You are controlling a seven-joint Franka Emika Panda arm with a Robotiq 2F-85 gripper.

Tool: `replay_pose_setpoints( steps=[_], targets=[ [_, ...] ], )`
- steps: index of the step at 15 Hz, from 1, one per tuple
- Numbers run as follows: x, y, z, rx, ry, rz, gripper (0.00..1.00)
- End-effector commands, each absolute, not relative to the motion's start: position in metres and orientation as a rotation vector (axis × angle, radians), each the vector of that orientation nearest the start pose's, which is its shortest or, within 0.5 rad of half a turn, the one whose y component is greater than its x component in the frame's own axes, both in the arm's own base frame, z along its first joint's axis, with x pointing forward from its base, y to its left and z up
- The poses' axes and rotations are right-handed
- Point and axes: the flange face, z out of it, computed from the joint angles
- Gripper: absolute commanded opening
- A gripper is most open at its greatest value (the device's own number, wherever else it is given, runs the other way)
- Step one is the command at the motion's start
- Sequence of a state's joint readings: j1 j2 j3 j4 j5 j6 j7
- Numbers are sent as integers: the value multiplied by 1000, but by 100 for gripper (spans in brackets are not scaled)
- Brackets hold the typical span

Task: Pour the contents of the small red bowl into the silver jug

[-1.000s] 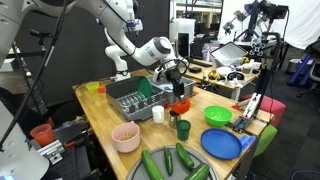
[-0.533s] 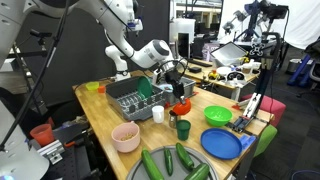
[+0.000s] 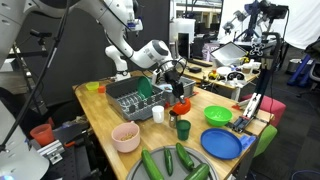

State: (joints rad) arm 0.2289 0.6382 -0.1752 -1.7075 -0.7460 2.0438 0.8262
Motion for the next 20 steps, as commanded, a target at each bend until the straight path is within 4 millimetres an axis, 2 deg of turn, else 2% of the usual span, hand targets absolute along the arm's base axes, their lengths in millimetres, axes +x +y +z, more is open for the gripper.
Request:
replay_pose_setpoints(
  steps=[1,2,3,8,14,20],
  targets=[
    [652,8,220,2349,-348,49,7],
    [652,8,220,2349,-348,49,7],
    [652,8,220,2349,-348,49,2],
    [651,21,218,2338,-341,68,2],
    [650,22,221,2197,-352,158,2],
    [641,34,212,2185,-340,146,2]
  ],
)
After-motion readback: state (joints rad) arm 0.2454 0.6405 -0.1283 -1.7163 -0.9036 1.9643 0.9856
